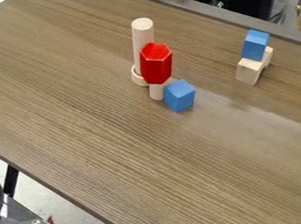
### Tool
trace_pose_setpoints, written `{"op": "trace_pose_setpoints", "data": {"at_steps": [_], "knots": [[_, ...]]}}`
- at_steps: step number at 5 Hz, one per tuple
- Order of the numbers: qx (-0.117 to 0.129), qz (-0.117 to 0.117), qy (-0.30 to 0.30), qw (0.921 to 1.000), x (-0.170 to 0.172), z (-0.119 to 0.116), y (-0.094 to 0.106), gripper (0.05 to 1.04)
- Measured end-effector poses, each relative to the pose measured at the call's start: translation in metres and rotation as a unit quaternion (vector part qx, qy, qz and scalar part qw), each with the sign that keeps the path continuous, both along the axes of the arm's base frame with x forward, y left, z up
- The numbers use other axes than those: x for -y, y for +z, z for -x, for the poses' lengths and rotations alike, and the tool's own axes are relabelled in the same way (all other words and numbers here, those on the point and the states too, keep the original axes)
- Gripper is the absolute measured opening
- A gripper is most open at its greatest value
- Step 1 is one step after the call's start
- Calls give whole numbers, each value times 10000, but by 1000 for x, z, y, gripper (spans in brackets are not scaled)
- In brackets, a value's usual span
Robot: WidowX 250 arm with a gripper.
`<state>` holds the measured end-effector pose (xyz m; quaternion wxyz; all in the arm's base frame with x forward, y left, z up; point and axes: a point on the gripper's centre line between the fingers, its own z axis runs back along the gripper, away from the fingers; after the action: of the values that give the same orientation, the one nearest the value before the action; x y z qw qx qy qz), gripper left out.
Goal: Move the red hexagon from the top of a block and put it on the table
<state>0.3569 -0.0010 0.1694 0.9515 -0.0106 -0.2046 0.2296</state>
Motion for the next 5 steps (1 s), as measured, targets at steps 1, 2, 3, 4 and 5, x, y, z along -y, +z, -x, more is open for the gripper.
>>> {"op": "trace_pose_setpoints", "data": {"at_steps": [1, 2, 3, 4, 5], "knots": [[-140, -76, -7, 9999, 3, 11, 8, 1000], [-388, -118, 186, 9990, -3, 22, 2, 1000], [-495, -213, 329, 9980, -10, 27, -6, 1000], [-570, -147, 636, 9962, -19, 30, -16, 1000], [-587, -27, 826, 9948, -25, 31, -27, 1000]]}}
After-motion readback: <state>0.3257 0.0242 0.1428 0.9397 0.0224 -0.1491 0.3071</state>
